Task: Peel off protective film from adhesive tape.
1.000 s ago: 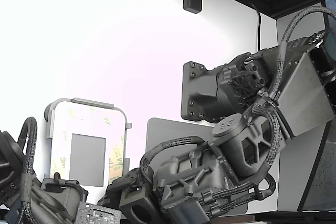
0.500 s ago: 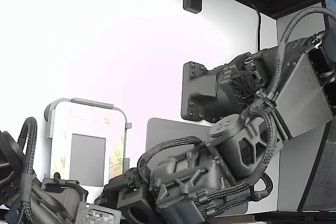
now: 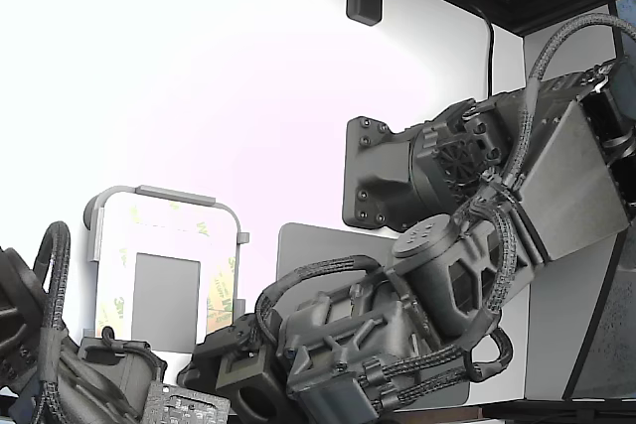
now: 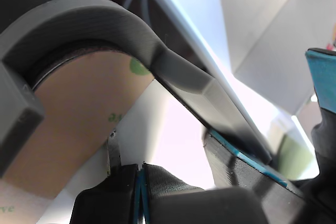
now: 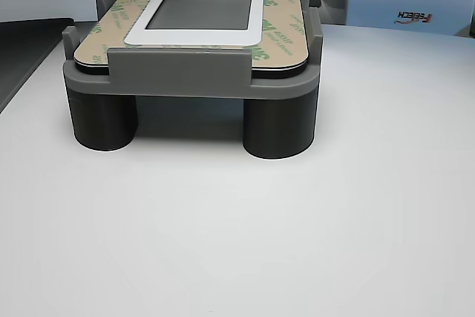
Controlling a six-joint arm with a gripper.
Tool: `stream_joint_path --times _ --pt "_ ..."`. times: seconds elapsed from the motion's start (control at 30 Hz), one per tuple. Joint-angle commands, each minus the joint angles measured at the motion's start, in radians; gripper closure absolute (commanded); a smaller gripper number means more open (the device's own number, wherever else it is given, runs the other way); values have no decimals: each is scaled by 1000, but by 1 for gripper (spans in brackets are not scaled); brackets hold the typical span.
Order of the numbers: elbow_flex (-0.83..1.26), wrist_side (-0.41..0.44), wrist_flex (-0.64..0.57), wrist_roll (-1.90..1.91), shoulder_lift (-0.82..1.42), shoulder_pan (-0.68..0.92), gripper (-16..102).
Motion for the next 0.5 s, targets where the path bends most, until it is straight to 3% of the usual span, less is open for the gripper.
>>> stream_joint_path --times 0.0,0.47 --pt "-28 0 0 5 29 -9 97" --pt "-28 3 9 28 37 -3 97"
